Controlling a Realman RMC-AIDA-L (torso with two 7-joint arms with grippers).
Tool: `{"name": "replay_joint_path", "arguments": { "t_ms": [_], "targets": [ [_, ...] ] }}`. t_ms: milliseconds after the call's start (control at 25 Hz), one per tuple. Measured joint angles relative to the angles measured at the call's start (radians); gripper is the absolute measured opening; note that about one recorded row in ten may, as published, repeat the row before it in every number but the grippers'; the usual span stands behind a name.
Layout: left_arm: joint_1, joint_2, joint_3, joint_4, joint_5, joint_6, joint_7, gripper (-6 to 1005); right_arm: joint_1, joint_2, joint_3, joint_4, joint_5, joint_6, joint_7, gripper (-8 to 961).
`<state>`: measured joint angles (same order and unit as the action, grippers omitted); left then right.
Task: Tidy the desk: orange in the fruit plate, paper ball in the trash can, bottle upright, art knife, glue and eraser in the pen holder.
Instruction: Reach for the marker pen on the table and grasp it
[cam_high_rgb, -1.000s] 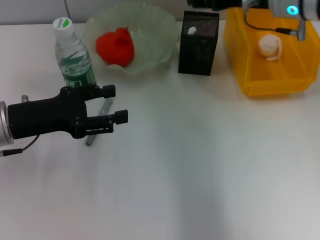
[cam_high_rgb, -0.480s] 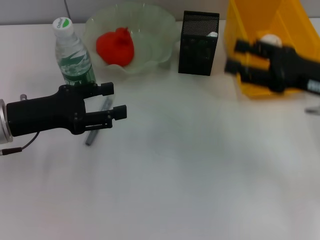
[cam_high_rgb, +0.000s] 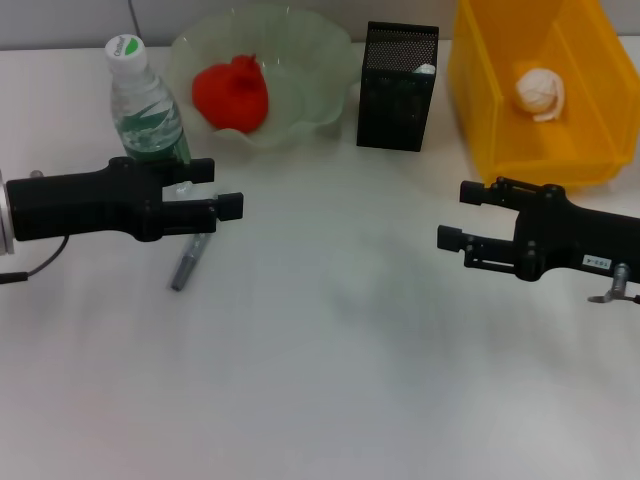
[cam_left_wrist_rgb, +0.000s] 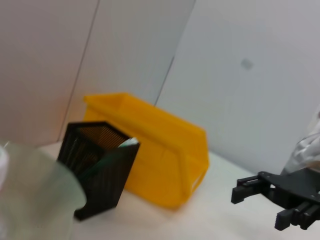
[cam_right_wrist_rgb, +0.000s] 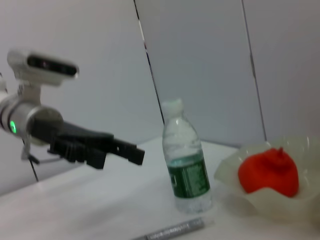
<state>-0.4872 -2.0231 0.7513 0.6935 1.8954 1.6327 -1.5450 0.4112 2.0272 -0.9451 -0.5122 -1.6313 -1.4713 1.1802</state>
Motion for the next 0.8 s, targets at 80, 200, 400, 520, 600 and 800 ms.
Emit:
{"name": "replay_joint_path", "arguments": {
  "t_ms": [80,200,400,520,600,800],
  "targets": [
    [-0.006,-0.015,0.004,0.110,0.078,-0.007,-0.141,797,0.004,0.003,-0.002,0.000,-0.016,0.017,0.000,752],
    [-0.015,-0.021,0.009,0.175,0.139,-0.003,-0.234,797,0.007,0.004,-0.002,-0.003,-0.027,0.020,0.000,752],
    [-0.041,-0.029,0.024,0.304,0.258,0.002,-0.446,797,0.011,0.002,-0.002,-0.007,-0.045,0.020,0.000,752],
    [-0.068,-0.027,0.050,0.388,0.339,0.008,-0.607,797,0.011,0.004,0.001,-0.014,-0.049,0.020,-0.003,752],
    [-0.080,-0.027,0.059,0.411,0.377,0.009,-0.659,797,0.012,0.005,0.004,-0.016,-0.050,0.020,-0.005,752],
    [-0.131,-0.028,0.060,0.436,0.492,0.012,-0.783,797,0.025,0.006,0.001,-0.015,-0.050,0.028,-0.006,752]
  ]
}}
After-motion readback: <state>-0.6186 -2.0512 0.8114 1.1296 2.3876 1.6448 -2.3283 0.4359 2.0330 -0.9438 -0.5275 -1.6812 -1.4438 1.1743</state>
